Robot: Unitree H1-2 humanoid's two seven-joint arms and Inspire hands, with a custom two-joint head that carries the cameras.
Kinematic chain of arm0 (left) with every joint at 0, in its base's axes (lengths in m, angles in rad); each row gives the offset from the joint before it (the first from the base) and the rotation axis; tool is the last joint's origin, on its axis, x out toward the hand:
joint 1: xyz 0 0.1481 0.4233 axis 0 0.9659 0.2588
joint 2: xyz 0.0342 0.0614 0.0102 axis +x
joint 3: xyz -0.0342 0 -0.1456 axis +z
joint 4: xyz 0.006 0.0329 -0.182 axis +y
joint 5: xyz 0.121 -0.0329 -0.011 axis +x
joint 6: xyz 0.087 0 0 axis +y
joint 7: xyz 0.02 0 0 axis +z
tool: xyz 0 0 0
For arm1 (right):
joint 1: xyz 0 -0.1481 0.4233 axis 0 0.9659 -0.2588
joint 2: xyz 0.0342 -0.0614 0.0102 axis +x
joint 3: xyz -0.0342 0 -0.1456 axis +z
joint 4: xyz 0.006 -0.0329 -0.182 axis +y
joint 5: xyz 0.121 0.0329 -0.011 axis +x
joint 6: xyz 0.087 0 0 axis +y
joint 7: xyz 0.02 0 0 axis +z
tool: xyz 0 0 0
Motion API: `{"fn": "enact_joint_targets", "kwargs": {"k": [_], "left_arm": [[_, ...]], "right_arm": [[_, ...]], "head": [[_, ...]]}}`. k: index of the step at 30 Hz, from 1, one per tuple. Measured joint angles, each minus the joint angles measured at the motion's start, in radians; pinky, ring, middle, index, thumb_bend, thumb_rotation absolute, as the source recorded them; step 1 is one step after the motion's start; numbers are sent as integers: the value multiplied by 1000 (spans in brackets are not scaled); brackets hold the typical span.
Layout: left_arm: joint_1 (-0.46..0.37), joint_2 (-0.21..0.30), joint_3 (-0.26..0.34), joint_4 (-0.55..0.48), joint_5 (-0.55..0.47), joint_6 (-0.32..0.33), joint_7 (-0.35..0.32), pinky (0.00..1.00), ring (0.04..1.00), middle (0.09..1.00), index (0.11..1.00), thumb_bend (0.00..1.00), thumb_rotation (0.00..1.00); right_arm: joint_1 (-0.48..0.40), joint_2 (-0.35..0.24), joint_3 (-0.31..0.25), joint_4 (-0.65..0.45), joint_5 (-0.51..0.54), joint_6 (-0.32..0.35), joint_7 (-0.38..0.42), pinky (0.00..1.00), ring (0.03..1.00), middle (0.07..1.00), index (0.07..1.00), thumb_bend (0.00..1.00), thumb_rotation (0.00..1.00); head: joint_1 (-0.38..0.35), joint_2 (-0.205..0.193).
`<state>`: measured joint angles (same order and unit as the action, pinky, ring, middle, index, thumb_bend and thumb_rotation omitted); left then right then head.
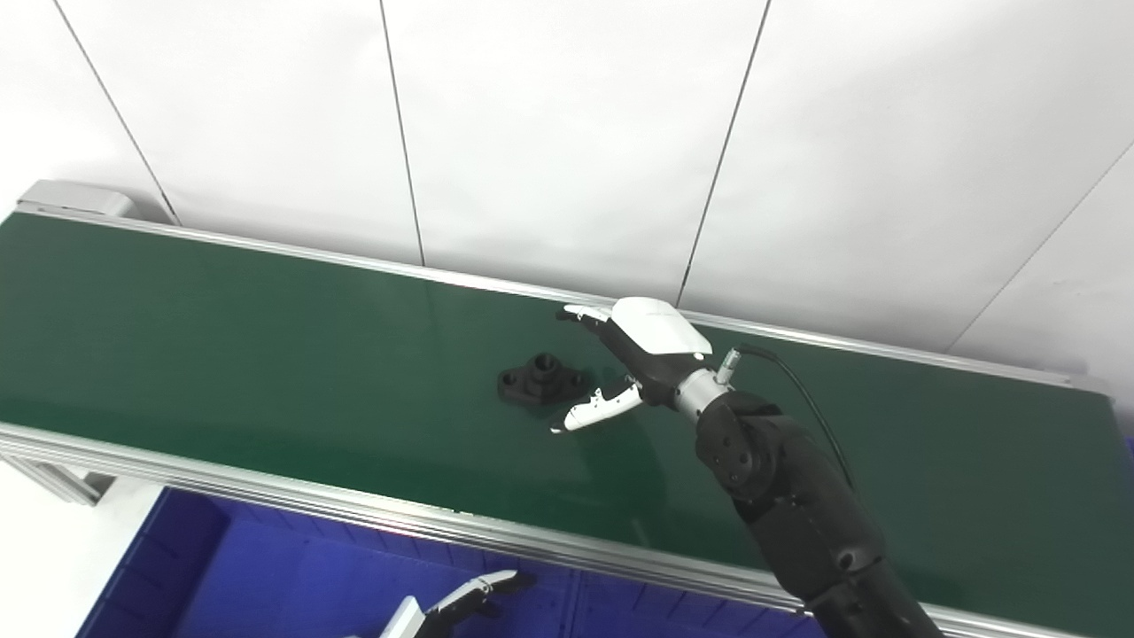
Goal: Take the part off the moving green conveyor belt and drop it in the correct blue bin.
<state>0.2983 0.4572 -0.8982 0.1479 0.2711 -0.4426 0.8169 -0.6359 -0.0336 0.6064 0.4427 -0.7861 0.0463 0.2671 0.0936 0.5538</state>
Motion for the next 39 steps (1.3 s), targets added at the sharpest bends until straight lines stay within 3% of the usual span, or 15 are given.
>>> {"fn": "enact_joint_targets", "kwargs": {"k": [9, 22, 26, 28, 32, 39], "left_arm": [[-1, -12, 3, 4, 0, 0, 1, 685, 802, 829, 793, 854, 719], [-7, -14, -13, 4, -3, 0, 11, 694, 807, 834, 800, 834, 697], [-8, -14, -15, 3, -3, 0, 12, 693, 809, 835, 800, 839, 696], [-7, -14, -15, 2, -3, 0, 13, 699, 810, 836, 805, 844, 705], [-5, -14, -13, 0, -2, 0, 15, 702, 812, 839, 808, 852, 710], [2, -14, -6, -18, -2, 0, 15, 706, 813, 840, 815, 857, 715]], "right_arm": [[-4, 1, 27, 61, -11, -4, -36, 776, 831, 857, 846, 809, 292], [-2, -12, 65, 117, -26, -33, -97, 579, 718, 771, 772, 699, 21], [3, -31, 74, 106, -26, -37, -99, 540, 670, 743, 749, 675, 1], [5, -38, 79, 101, -26, -42, -106, 406, 443, 542, 638, 536, 0], [17, -62, 96, 73, -28, -52, -105, 340, 387, 504, 553, 509, 0], [26, -97, 136, 15, -83, -52, -103, 240, 407, 494, 504, 515, 0]], "head": [[2, 0], [5, 17], [5, 28], [6, 31], [5, 41], [6, 55]]}}
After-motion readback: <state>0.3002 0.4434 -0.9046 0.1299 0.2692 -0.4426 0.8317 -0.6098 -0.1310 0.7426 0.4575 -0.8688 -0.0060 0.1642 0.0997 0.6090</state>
